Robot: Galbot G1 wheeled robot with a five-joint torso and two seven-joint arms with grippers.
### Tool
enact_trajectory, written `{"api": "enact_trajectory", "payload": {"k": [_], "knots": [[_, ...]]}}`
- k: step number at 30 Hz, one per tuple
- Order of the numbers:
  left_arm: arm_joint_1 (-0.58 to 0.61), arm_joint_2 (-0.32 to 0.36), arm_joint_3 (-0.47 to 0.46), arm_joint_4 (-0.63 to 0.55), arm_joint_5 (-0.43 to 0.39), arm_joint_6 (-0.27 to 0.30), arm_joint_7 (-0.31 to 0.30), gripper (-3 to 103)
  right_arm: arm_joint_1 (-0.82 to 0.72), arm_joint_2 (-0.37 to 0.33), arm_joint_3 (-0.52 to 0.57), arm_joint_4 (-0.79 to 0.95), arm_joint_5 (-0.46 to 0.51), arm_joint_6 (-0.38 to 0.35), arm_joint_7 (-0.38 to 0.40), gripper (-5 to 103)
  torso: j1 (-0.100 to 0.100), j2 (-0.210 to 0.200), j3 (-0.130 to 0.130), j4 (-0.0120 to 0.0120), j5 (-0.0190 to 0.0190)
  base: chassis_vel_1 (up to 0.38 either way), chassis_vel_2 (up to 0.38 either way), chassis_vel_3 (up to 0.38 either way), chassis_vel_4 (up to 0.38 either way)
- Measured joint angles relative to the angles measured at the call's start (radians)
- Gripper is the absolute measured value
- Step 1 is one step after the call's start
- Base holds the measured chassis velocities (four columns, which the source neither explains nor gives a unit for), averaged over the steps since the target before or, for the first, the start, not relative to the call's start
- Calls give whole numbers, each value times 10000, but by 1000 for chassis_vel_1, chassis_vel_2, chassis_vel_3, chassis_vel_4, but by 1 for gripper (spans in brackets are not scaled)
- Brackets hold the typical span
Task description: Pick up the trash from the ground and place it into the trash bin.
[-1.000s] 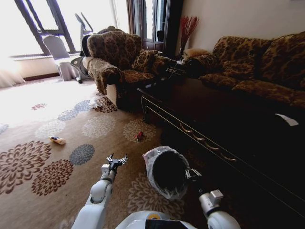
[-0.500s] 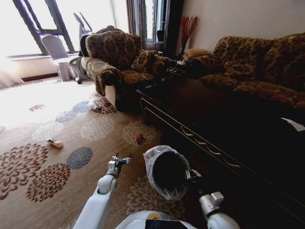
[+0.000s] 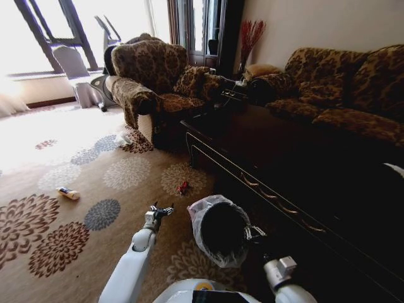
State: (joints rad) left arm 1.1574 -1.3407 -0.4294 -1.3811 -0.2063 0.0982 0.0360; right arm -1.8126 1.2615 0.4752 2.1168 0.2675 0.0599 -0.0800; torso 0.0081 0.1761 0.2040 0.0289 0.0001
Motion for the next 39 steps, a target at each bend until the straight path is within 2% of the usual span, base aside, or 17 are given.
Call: {"api": "enact_trajectory", "payload": {"k": [4, 13, 19, 24, 27, 29, 31, 32, 39], "knots": [[-546, 19, 237, 811, 82, -292, 204, 100, -83, -3, -137, -6, -114, -1, -5, 4, -1, 0, 0, -1, 0, 0, 0, 0, 0], [-1513, -82, 488, 1901, 99, -299, 338, 100, 133, -217, -212, 9, 137, -94, 230, 4, -2, 0, -1, 1, 1, 0, 0, 0, 0], [-1722, -70, 520, 2222, -111, -281, 385, 100, 190, -234, -216, 30, 183, -56, 276, 4, -2, 0, -1, -2, -1, 0, 0, 0, 0], [-1577, 26, 527, 2231, -217, -285, 494, 100, 238, -210, -255, 27, 81, -370, 184, 4, -3, 0, -1, 0, 0, 0, 0, 0, 0], [-1410, 131, 678, 2211, -517, -279, 600, 100, 376, -64, -291, -37, 1, -494, 155, 4, -3, 0, -1, 0, 0, 0, 0, 0, 0], [-1298, 337, 1024, 2127, -1157, -173, 809, 100, 459, 43, -298, -53, -56, -614, 108, 4, -4, 0, -1, 1, -3, 0, 0, 0, 0], [-1290, 452, 1202, 2087, -1431, -135, 870, 100, 468, 67, -308, -54, -68, -632, 105, 4, -4, 0, -1, 0, -2, 0, 0, 0, 0], [-1308, 715, 1554, 1988, -1791, -36, 933, 100, 453, 82, -328, -31, -101, -646, 103, 4, -4, 0, -1, 1, -1, 0, 0, 0, 0], [-1503, 1084, 1838, 1732, -2039, 16, 1000, 100, 302, 108, -345, 127, -188, -646, 115, 4, -4, 1, -3, -2, -1, -77, 53, 56, -66]]}}
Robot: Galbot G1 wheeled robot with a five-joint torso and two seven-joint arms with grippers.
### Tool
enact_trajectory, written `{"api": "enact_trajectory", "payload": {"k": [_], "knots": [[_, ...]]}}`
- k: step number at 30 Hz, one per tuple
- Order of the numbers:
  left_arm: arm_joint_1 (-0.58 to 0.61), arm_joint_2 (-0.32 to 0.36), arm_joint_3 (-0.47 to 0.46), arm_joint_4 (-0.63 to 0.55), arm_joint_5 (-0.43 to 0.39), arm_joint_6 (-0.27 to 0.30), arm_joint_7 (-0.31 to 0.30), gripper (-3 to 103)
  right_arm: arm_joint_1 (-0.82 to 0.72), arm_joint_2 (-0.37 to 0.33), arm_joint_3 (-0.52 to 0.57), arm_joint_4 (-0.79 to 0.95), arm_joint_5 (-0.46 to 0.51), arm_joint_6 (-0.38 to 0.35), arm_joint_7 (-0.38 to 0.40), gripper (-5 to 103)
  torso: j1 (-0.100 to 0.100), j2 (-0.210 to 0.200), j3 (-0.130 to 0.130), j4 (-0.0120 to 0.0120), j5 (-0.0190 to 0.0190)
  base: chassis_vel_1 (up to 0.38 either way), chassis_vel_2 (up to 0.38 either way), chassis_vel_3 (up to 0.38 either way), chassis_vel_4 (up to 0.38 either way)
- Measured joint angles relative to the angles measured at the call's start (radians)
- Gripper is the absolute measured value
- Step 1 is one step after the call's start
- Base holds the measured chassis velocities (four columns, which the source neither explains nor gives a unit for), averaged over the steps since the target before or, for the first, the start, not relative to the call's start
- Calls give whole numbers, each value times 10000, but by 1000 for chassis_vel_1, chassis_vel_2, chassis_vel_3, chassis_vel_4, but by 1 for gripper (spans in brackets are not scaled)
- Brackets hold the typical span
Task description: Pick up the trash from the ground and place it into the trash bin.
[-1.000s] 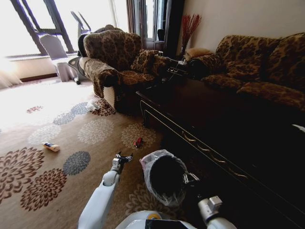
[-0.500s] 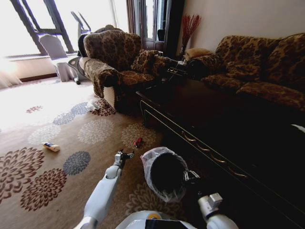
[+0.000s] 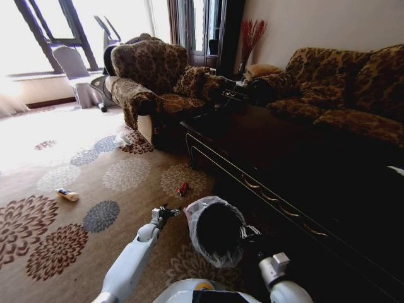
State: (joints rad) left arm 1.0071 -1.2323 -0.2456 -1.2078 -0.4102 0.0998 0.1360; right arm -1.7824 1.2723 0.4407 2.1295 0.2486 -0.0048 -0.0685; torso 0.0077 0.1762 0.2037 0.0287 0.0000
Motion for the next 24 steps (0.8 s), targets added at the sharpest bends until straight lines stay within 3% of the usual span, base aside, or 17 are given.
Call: {"api": "enact_trajectory", "payload": {"k": [17, 24], "knots": [[-108, -1, 13, 345, 365, -1, -132, 100, -162, 193, -325, -63, -460, 98, 54, 4, 3, -1, 2, 2, 0, -131, 130, 123, -135], [-592, -42, 368, 1190, 504, 23, 26, 100, 25, 152, -499, -314, -490, 129, 51, 4, 0, 0, 0, 0, -1, -7, 14, 12, -6]]}}
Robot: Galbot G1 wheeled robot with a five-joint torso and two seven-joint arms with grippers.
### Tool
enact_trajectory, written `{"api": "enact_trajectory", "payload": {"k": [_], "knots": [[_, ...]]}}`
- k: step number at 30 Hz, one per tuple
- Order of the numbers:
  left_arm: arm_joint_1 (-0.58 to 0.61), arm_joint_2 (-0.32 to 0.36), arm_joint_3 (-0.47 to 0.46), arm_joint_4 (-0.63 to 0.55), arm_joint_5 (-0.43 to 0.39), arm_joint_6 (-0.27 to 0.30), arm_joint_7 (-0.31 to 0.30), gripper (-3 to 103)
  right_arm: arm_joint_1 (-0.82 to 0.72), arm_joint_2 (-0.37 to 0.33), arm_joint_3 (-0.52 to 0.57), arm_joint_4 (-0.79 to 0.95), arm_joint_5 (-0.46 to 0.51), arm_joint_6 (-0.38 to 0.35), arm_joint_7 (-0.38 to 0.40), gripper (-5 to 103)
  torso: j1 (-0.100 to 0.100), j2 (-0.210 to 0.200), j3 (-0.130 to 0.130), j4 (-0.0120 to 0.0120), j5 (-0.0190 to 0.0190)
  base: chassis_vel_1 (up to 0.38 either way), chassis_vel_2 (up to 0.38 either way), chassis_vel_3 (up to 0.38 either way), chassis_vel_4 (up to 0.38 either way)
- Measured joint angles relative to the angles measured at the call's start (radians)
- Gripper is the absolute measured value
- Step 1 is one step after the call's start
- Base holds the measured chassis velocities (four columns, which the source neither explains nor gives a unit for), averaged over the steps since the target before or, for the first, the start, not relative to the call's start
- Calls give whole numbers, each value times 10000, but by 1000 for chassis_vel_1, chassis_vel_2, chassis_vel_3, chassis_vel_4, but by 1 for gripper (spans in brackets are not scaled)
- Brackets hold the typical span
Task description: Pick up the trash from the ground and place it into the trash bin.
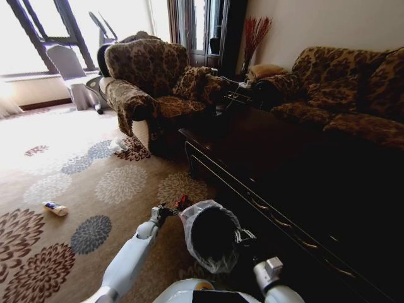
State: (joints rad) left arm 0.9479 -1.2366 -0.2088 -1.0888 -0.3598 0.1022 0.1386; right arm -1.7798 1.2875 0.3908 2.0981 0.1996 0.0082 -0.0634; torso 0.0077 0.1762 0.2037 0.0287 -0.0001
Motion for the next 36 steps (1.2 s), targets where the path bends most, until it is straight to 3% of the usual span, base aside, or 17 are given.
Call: {"api": "enact_trajectory", "payload": {"k": [7, 10, 19, 23, 29, 36], "knots": [[-769, -259, 445, 1498, 335, -372, 56, 100, 42, -140, 72, -85, 12, -99, 42, 4, 1, -1, 1, 2, 1, 0, 0, 0, 0], [-1310, -430, 731, 2438, 754, -882, 87, 100, 45, -208, 94, -104, 39, -111, 51, 4, 1, 0, 1, 2, 0, 0, 0, 0, 0], [-2457, -802, 1350, 3934, 997, -1271, 335, 100, 18, -328, 176, -99, 143, -153, 52, 4, 1, 0, 2, 0, 2, 0, 0, 0, 0], [-3026, -1007, 1385, 5123, 1556, -1723, 241, 100, 45, -378, 190, -93, 250, -182, 52, 4, 2, -1, 2, 1, 1, 0, 0, 0, 0], [-3320, -1067, 1307, 5916, 1864, -2055, 244, 100, 65, -450, 186, -93, 348, -184, 48, 4, 2, -1, 2, 3, 2, 0, 0, 0, 0], [-3359, -1149, 1276, 6159, 1665, -2068, 769, 100, 142, -559, 199, -104, 512, -205, 45, 4, 2, 0, 2, 1, 3, 0, 0, 0, 0]]}}
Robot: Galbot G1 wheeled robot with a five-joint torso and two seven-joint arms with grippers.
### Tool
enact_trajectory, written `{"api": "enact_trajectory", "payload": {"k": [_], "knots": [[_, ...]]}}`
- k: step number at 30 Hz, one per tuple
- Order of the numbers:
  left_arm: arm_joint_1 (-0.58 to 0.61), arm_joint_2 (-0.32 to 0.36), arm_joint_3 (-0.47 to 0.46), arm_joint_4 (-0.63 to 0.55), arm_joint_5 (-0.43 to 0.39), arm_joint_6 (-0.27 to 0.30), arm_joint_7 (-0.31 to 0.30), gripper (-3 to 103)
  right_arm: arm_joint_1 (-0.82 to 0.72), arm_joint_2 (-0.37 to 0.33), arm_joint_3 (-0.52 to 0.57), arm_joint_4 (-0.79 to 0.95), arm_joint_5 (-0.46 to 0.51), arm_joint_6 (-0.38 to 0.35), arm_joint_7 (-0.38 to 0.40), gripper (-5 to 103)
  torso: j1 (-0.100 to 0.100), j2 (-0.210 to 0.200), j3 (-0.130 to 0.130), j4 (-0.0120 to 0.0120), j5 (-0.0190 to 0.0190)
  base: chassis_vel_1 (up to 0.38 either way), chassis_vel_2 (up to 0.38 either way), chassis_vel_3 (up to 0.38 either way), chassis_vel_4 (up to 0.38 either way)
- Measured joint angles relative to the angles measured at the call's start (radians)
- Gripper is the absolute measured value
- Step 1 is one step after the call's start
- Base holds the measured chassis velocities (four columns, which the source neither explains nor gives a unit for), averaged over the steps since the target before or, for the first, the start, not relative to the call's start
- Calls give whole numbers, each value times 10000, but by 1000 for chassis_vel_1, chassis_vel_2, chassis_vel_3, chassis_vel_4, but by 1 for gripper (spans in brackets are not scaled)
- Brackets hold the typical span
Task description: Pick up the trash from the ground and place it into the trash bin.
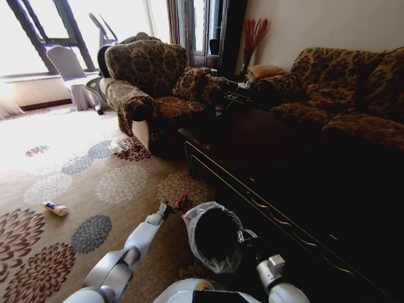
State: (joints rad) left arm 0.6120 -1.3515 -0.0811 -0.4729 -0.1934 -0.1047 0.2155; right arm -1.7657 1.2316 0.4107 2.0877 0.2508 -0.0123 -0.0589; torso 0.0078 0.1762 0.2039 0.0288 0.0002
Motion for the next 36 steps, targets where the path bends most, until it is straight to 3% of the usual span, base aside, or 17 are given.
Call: {"api": "enact_trajectory", "payload": {"k": [9, 15, 23, 26, 29, 31, 32, 36], "knots": [[-226, -360, 312, 454, 21, -14, 128, 100, 45, -61, 27, -4, 137, -32, -3, 4, 0, 0, 0, -1, -1, 0, 0, 0, 0], [-364, -565, 390, 762, 534, -2, -662, 103, 55, -56, 30, -8, 211, -32, -22, 4, 0, 0, 0, -1, -1, 0, 0, 0, 0], [-500, -868, 73, 1217, 751, -64, -871, 92, 46, -48, 13, -38, 255, -23, -73, 4, 0, 0, 0, -2, -2, 0, 0, 0, 0], [-533, -968, -182, 1435, 971, -90, -893, 81, 31, -54, 10, -39, 276, -1, -88, 4, 0, 0, 0, 1, -1, 0, 0, 0, 0], [-534, -1001, -308, 1492, 1159, -95, -941, 72, 26, -60, 23, -39, 312, 9, -98, 4, 0, 0, 0, 1, -2, 0, 0, 0, 0], [-534, -1005, -343, 1504, 1271, -97, -941, 72, 27, -60, 31, -39, 322, 16, -101, 4, 0, 0, 0, 0, -1, 0, 0, 0, 0], [-534, -1005, -409, 1532, 1476, -122, -938, 64, 21, -61, 54, -39, 341, 29, -107, 4, 0, 0, 0, 0, -1, 0, 0, 0, 0], [-528, -1015, -482, 1548, 1582, -155, -923, 56, -21, -60, 87, -52, 354, 54, -151, 4, 0, 0, 0, 0, -1, 0, 0, 0, 0]]}}
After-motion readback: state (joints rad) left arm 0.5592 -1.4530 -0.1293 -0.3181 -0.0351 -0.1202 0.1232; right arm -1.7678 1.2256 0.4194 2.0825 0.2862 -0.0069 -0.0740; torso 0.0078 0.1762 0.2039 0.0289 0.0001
